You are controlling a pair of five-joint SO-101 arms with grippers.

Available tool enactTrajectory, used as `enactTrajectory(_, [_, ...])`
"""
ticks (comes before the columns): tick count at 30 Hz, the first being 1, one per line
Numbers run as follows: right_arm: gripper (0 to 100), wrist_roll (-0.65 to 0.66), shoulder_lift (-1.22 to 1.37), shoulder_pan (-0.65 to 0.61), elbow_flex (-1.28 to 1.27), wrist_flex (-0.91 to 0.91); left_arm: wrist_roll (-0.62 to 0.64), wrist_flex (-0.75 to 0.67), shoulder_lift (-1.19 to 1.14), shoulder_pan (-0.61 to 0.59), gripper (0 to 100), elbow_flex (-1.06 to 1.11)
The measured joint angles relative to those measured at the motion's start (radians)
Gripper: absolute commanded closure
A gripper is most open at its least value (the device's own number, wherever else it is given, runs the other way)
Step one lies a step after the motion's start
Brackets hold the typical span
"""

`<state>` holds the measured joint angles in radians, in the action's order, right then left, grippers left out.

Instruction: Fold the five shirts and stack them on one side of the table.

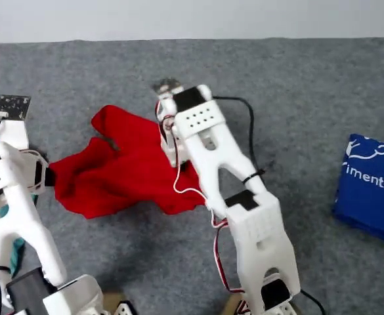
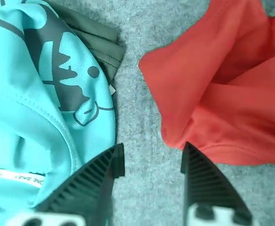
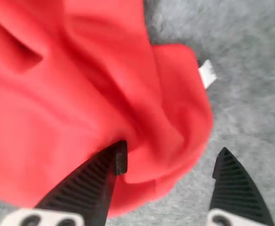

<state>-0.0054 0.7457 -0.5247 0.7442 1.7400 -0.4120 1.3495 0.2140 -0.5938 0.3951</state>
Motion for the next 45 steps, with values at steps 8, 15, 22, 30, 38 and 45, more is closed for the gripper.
enactTrajectory(8, [98.2, 0.035, 0.084, 0.015, 0.000, -0.017, 0.000, 0.000, 0.000, 0.000, 80, 0.031])
enactTrajectory(15, [98.9, 0.158, 0.074, 0.078, 0.068, 0.014, 0.000, -0.025, 0.000, 0.000, 80, 0.031])
enactTrajectory(22, [98.9, 0.218, -0.091, 0.173, 0.170, 0.014, 0.000, -0.029, 0.000, 0.000, 80, 0.031])
enactTrajectory(30, [98.9, 0.319, -0.298, 0.230, 0.299, 0.015, 0.000, -0.029, 0.000, 0.000, 80, 0.031])
enactTrajectory(38, [98.9, 0.345, -0.387, 0.301, 0.328, 0.015, 0.002, -0.029, 0.000, 0.009, 80, 0.031])
enactTrajectory(45, [98.9, 0.347, -0.324, 0.384, 0.299, 0.015, 0.000, -0.008, 0.000, 0.130, 80, 0.031])
